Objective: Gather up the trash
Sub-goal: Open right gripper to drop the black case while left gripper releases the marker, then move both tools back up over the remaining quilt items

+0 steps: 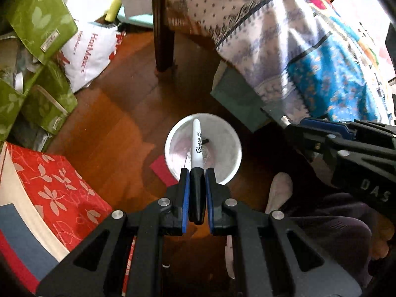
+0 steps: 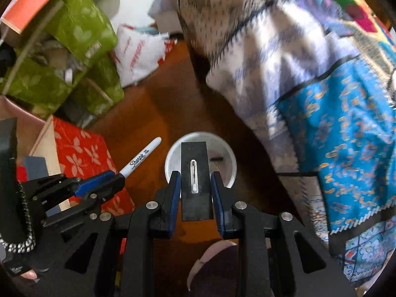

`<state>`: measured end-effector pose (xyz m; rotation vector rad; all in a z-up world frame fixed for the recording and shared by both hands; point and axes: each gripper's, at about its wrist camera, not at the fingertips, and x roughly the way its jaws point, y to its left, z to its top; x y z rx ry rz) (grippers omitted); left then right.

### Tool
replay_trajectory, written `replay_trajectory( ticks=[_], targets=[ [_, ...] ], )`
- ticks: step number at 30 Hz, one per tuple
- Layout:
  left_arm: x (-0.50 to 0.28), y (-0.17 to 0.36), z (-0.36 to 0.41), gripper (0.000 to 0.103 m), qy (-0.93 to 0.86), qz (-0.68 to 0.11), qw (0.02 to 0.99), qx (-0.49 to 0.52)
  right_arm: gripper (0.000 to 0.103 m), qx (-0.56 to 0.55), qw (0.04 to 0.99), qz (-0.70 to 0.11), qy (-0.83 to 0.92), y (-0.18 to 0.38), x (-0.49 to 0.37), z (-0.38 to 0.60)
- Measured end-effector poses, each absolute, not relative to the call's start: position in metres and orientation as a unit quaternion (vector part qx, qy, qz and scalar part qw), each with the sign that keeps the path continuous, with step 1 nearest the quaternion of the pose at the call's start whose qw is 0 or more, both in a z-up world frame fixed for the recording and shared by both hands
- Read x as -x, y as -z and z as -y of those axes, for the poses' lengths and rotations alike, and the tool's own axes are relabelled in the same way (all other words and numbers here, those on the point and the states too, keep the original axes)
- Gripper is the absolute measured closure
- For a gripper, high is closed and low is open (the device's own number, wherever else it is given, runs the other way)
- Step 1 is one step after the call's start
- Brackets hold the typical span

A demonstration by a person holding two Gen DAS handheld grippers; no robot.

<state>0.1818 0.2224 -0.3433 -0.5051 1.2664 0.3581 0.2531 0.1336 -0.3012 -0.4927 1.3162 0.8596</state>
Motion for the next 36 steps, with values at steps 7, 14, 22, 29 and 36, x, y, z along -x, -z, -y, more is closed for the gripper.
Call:
replay_trajectory(
  ticks=[7,14,22,29,36],
  targets=[
    [-0.197,0.362,-0.235,0.092,-0.174,-0.598,0.743,0.244,0.080,0.239,0.648,-0.614,-0.381,0.332,-0.263,-0.150],
    [-0.213,0.360,-0.244,0.092,-0.171,-0.592,0.745,0.256,0.073,0.201,0.633,-0.641,-0.385,0.335,-0.281,-0.154],
    [-0.226,0.367,-0.238,0.090,-0.177,-0.609,0.733,0.244,0.065,0.209,0.661,-0.615,-0.376,0.317,-0.285,-0.139],
    [-0.219,0.348,-0.225,0.090,-0.170,-0.601,0.747,0.227,0.065,0.229,0.676,-0.585,-0.386,0.296,-0.275,-0.126],
    [-0.201,0.295,-0.211,0.090,-0.180,-0.562,0.782,0.202,0.065,0.224,0.700,-0.550,-0.397,0.263,-0.263,-0.110]
  ],
)
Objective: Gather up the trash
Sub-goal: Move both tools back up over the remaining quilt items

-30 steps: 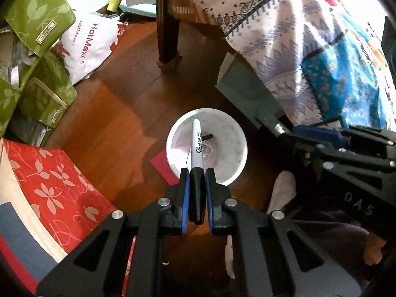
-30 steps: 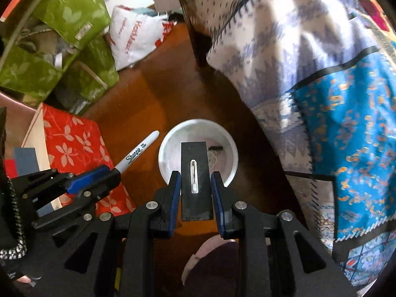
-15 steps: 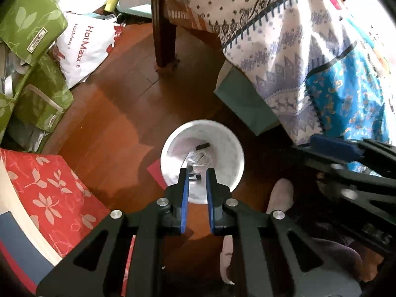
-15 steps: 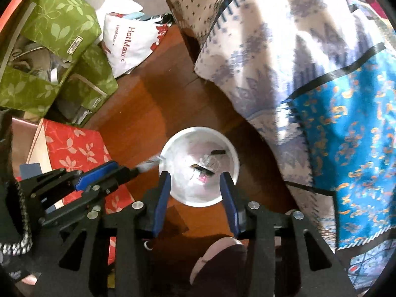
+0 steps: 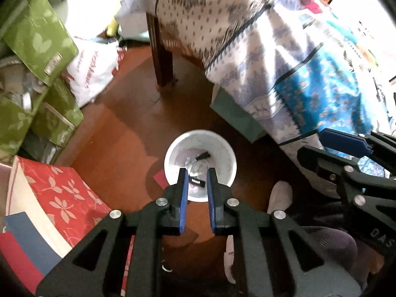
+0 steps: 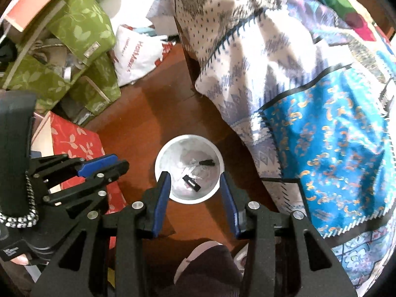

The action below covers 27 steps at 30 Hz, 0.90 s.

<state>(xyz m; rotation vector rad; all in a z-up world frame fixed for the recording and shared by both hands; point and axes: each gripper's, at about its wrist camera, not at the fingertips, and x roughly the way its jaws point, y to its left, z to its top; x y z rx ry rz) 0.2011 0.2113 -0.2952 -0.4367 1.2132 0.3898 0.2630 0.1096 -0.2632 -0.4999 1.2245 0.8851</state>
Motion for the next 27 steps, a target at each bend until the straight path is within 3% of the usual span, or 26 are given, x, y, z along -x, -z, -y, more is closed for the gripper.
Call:
replay_trajectory(
  ticks=[15,27],
  targets=[
    [-0.160,0.158,-0.160,0.089,-0.185,-0.443,0.866,0.142,0.065,0.176,0.778,-0.445,-0.408,0.158,-0.236,-0.041],
    [-0.160,0.079,-0.089,0.089,-0.141,-0.366,0.916,0.088,0.065,0.110,0.838,-0.361,-0.395,0.081,-0.226,0.039]
  ],
)
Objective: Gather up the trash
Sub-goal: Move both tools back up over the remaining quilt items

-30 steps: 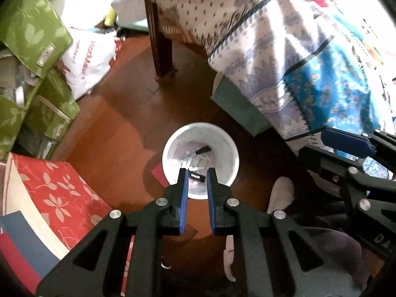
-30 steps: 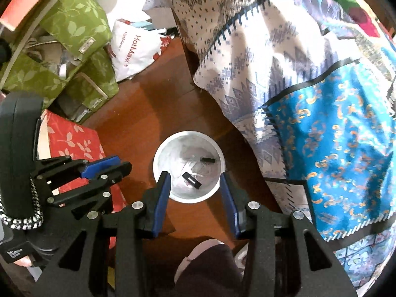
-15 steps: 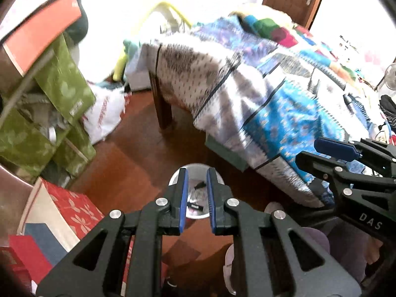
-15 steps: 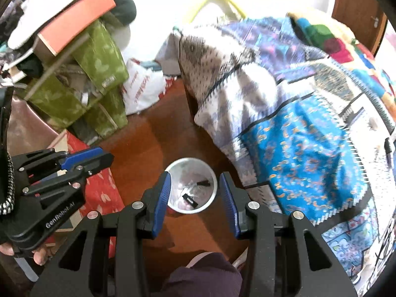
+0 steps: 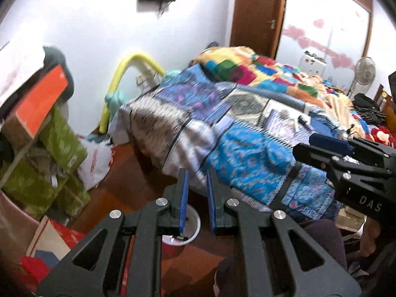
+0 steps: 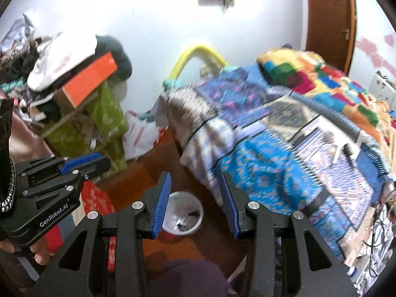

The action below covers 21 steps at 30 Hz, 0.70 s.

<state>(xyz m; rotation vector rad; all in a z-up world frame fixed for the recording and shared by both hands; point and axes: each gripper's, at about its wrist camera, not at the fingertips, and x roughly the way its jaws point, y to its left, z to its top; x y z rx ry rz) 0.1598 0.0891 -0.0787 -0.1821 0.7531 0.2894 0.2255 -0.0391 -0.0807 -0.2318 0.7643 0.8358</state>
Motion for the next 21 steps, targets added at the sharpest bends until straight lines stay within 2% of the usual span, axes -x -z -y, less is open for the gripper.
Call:
replay_trajectory(
  ticks=[3,5,7,9,12,14,16,21],
  targets=[
    [-0.167,0.066,-0.073,0.088,-0.125,-0.354,0.923,0.080,0.065,0.101,0.856,-0.335,-0.381,0.065,-0.228,0.060],
    [-0.175,0.058,-0.061,0.077,-0.115,-0.347,0.928,0.072,0.065,0.095,0.868,-0.318,-0.368,0.054,-0.230,0.075],
    [-0.184,0.052,-0.051,0.053,-0.108,-0.341,0.932,0.067,0.065,0.091,0.880,-0.303,-0.353,0.047,-0.234,0.089],
    [-0.193,0.046,-0.043,0.045,-0.096,-0.336,0.935,0.065,0.065,0.086,0.892,-0.289,-0.336,0.041,-0.238,0.103],
    [-0.213,0.041,-0.030,0.043,-0.085,-0.339,0.935,0.057,0.064,0.080,0.905,-0.278,-0.311,0.034,-0.248,0.123],
    [-0.228,0.039,-0.021,0.042,-0.079,-0.339,0.936,0.050,0.046,0.074,0.914,-0.273,-0.290,0.031,-0.258,0.137],
    [-0.245,0.038,-0.014,0.039,-0.073,-0.338,0.937,0.047,0.038,0.066,0.926,-0.260,-0.265,0.029,-0.268,0.154],
    [-0.281,0.042,0.001,0.037,-0.052,-0.347,0.935,0.051,0.038,0.071,0.938,-0.263,-0.217,0.033,-0.294,0.185]
  ],
)
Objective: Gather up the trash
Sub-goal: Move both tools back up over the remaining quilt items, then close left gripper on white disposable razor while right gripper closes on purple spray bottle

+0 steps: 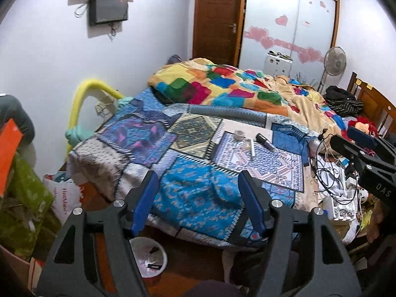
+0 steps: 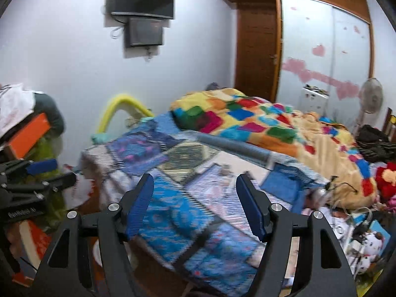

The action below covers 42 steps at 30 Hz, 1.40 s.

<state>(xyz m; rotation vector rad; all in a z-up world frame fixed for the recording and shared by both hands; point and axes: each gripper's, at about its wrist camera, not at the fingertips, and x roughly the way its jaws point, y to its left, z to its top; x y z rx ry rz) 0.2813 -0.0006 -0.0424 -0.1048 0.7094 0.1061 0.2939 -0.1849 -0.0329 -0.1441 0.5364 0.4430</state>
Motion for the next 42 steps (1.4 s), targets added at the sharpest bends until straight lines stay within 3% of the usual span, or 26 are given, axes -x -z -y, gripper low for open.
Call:
replay_trajectory(
  ticks=[13,31,35,42],
  targets=[
    [-0.384,0.094,0.035,0.037,-0.008,-0.393,0.919,0.034,0.038,0.050,0.936,-0.311,-0.159,0.075,-0.367,0.244],
    [-0.509,0.221,0.054,0.037,0.029,-0.462,0.884,0.063,0.038,0.021,0.903,-0.397,-0.161,0.189,-0.503,0.234],
    [-0.530,0.240,0.060,0.037,0.043,-0.475,0.877,0.060,0.053,0.028,0.895,-0.413,-0.167,0.208,-0.534,0.226],
    [-0.558,0.255,0.071,0.046,0.061,-0.472,0.876,0.074,0.065,0.031,0.875,-0.443,-0.191,0.235,-0.575,0.215]
  ],
)
